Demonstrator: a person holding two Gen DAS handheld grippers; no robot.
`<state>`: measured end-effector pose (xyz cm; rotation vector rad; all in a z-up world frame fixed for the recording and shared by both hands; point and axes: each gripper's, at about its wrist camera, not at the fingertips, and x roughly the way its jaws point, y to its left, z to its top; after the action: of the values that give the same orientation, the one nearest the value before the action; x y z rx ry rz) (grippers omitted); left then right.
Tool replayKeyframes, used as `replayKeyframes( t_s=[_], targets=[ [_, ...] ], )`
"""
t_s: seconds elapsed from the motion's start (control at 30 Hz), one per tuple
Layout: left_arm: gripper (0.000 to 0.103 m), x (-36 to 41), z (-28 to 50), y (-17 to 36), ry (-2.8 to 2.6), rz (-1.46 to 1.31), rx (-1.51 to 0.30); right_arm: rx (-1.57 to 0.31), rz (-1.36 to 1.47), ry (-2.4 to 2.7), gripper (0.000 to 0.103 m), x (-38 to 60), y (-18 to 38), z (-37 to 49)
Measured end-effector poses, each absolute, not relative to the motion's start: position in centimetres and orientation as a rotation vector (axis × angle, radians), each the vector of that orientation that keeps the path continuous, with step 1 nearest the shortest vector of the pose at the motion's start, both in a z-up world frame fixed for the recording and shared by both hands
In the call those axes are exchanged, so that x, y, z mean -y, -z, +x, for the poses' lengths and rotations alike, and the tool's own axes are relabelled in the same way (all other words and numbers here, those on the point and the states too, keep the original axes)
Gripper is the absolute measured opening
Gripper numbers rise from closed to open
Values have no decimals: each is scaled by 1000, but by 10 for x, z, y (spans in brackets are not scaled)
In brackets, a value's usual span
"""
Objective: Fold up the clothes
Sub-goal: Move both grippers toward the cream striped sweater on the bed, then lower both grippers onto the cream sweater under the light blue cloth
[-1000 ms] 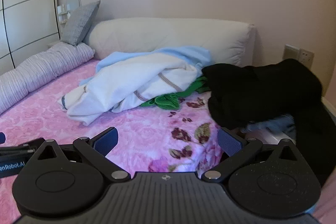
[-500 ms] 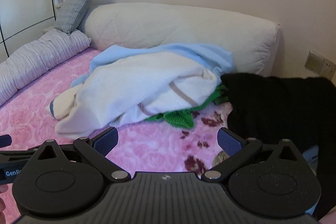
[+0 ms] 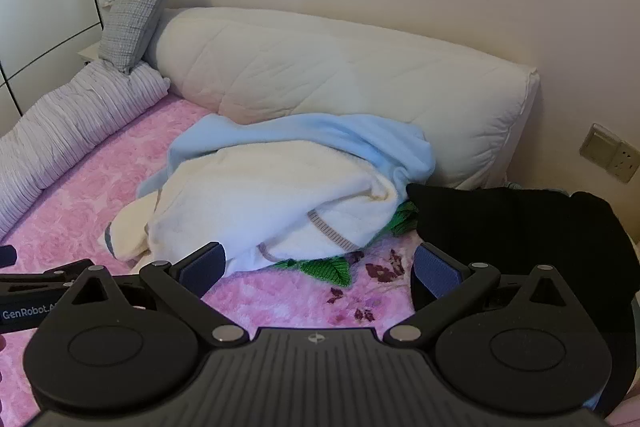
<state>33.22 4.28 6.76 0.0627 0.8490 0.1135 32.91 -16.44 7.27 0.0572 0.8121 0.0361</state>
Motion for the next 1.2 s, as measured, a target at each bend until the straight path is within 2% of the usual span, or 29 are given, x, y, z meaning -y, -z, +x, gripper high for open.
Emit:
replayKeyframes(
  t_s=[0.57,0.93,1.1,1.2],
  targets=[
    [102,-42,375,-62,-17,100,-932,-843,32,-29,103,166,-77,360],
    [102,-55,422,-28,51,123,-1017,-935,29,-41,103,146,-42,391],
    [94,-56,452,-8,53,113,-1046,-956,11,-46,102,149,-24,416],
    [88,-57,470,6,46,111,-1060,-960,22,-70,97,154,-9,437]
  ],
)
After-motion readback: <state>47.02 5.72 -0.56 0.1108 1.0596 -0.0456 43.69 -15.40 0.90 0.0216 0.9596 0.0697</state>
